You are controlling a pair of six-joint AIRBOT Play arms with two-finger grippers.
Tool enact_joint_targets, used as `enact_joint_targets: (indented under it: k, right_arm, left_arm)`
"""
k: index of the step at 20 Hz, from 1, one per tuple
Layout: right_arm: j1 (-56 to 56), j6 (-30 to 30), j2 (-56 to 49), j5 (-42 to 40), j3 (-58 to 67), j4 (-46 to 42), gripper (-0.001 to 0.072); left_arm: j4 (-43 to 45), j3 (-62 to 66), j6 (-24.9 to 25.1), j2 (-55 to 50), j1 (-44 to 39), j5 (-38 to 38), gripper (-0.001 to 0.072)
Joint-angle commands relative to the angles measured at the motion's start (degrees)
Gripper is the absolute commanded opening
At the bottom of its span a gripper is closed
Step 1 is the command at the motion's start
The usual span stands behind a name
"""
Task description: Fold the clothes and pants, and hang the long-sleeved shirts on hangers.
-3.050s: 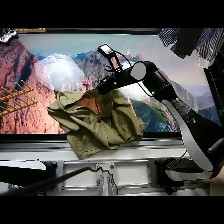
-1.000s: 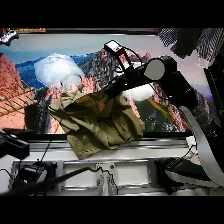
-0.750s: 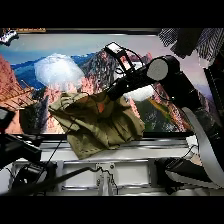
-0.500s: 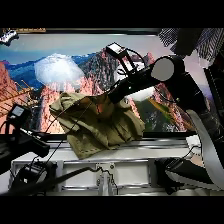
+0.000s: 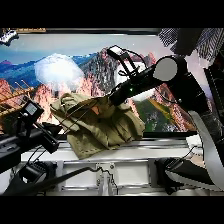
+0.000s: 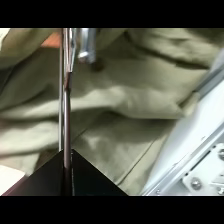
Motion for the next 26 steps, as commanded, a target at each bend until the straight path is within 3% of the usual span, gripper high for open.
enact_joint_targets:
  k: [1,10,18,24,26]
  right_arm:
    - [0.0,0.2,0.1,0.3,0.0,0.0,0.002]
    - [0.0,0.5,0.0,0.3,0.0,-0.4,0.002]
    - [0.0,0.6,0.1,2.6,0.0,0.1,0.002]
    - [0.0,0.0,0.1,3.7,0.0,-2.6,0.002]
    - [0.0,-0.1,0.0,3.6,0.0,-7.5,0.0019]
  left_arm:
    - [-1.7,0.0,-0.1,0.5,-3.2,-0.3,0.001]
    - [-6.8,0.0,-1.3,7.4,-3.7,-0.7,0.001]
    - [-6.7,0.0,-0.4,1.5,-3.7,-14.8,0.0009]
    - [-18.1,0.0,11.8,-10.5,-3.7,-16.0,0.0008]
    - [-20.8,0.0,11.8,-13.5,-3.6,-16.3,0.0008]
